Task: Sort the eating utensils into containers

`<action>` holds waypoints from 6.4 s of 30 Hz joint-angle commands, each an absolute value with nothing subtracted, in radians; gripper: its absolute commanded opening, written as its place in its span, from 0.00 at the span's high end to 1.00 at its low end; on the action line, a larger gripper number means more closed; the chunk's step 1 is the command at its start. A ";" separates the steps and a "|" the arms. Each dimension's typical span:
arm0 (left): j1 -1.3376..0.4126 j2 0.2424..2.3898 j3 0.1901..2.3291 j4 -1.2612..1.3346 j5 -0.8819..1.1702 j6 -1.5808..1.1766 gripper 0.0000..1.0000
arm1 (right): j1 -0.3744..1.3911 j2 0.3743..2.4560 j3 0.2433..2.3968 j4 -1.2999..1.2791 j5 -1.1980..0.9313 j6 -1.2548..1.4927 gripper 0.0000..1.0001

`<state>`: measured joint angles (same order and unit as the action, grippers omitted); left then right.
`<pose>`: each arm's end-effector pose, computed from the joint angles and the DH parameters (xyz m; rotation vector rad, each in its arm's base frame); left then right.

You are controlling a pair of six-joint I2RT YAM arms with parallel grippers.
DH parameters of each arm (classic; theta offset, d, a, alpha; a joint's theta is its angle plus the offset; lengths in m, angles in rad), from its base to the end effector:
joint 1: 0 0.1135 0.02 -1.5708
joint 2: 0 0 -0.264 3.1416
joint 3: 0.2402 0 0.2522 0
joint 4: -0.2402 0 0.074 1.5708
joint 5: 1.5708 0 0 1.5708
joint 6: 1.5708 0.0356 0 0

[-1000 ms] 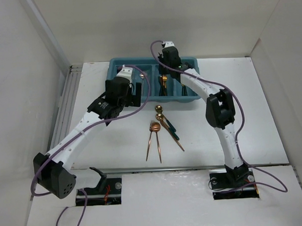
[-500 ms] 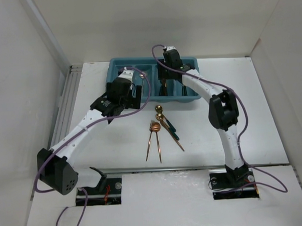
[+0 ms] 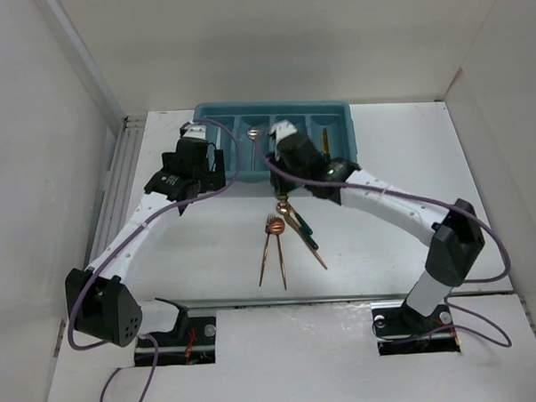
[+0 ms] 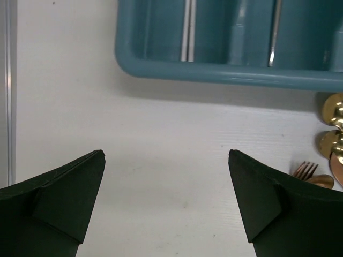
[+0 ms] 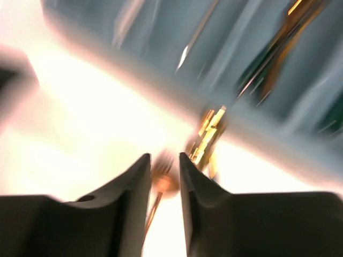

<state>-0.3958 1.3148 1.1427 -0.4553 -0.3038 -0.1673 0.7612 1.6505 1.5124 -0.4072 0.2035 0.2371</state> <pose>0.2737 -0.1028 0.3227 0.0787 2.1640 0.0115 0.2837 0.2603 0.3459 -0.4322 2.0827 0.3819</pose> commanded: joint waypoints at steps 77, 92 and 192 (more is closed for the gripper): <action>-0.435 1.268 0.957 -0.445 0.083 -0.304 0.20 | 0.698 2.193 2.082 -0.172 0.367 0.287 0.32; -0.633 1.516 0.924 -0.511 0.127 -0.420 0.25 | 0.759 1.410 1.352 -0.340 0.768 0.463 0.32; -0.431 1.212 1.287 -0.489 -0.097 -0.344 0.00 | 0.526 2.290 2.019 -0.299 0.242 0.284 0.88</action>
<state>-0.4427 1.2304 1.2869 -0.4911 -0.0818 -0.3637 0.5148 2.3184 1.9987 -0.2829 0.2035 0.2443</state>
